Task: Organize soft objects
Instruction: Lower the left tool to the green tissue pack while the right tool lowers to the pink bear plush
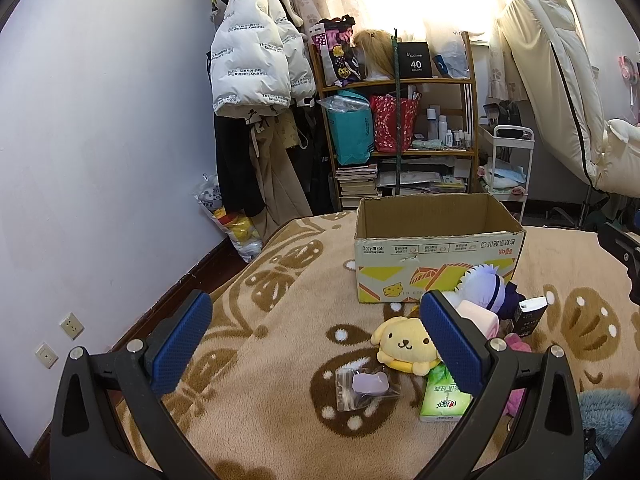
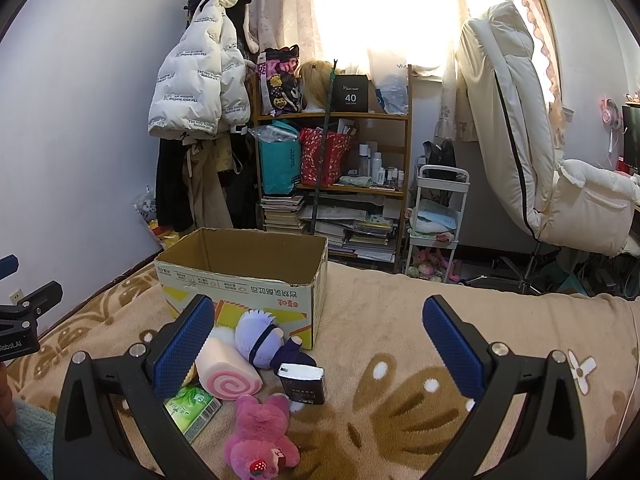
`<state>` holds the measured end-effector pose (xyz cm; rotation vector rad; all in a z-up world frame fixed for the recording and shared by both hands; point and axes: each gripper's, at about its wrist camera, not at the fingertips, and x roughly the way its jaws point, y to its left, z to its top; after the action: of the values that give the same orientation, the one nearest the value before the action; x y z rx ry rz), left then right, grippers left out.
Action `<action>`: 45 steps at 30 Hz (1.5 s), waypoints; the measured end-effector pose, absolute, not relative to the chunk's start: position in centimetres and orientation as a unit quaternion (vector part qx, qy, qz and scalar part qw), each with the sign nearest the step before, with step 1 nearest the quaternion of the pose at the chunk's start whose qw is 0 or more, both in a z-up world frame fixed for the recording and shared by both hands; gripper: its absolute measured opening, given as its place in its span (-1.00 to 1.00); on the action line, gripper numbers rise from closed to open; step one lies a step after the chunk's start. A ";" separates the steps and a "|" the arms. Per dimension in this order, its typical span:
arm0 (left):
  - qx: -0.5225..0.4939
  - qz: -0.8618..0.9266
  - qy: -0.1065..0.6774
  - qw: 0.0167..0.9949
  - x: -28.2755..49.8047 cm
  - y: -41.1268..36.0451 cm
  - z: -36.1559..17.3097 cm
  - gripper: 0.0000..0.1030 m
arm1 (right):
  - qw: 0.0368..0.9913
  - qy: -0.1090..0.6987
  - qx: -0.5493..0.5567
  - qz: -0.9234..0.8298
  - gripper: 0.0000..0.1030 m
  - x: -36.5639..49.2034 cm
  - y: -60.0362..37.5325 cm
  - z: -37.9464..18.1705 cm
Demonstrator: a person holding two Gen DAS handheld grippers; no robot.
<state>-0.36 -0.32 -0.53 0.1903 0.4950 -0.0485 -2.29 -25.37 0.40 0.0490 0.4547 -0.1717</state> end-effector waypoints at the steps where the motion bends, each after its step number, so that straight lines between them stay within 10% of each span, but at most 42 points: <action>1: 0.094 -0.024 0.245 0.965 -0.4 -0.3 -0.5 0.98 | 0.970 0.225 0.024 -0.085 1.00 -2.3 -25.4 0.4; 45: 0.140 -0.151 0.478 0.854 7.1 -7.4 -8.2 0.98 | 0.886 0.452 0.102 -0.017 1.00 5.1 -25.6 -6.0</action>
<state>7.12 -7.40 -8.20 0.2950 1.0055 -0.3181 5.07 -25.55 -5.97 0.2122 0.9400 -0.0348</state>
